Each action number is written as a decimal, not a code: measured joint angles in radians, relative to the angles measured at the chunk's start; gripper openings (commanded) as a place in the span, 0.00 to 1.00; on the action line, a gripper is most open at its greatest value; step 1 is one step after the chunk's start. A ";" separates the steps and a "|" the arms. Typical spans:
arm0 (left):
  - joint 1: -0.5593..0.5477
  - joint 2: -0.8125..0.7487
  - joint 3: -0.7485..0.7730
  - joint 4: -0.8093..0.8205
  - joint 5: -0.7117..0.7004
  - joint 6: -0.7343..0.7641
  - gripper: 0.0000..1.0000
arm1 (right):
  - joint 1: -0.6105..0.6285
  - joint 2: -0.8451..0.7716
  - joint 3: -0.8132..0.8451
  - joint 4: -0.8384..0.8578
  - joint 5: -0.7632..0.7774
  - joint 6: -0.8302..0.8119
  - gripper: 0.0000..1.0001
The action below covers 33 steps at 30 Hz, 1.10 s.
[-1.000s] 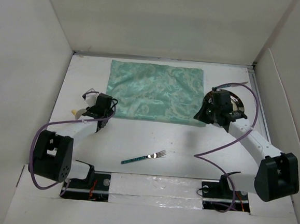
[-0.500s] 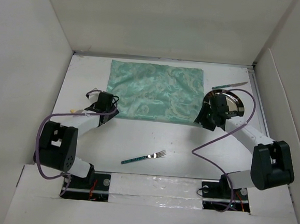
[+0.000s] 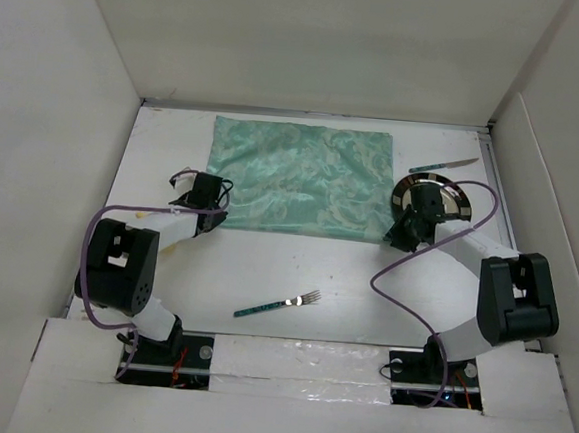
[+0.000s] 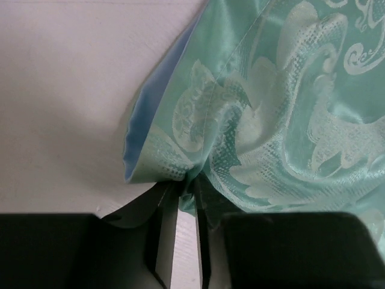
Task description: Set the dinner table for one person
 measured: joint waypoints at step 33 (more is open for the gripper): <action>-0.046 -0.433 -0.190 -0.264 0.047 -0.003 0.00 | -0.007 -0.347 -0.217 -0.094 -0.063 -0.025 0.00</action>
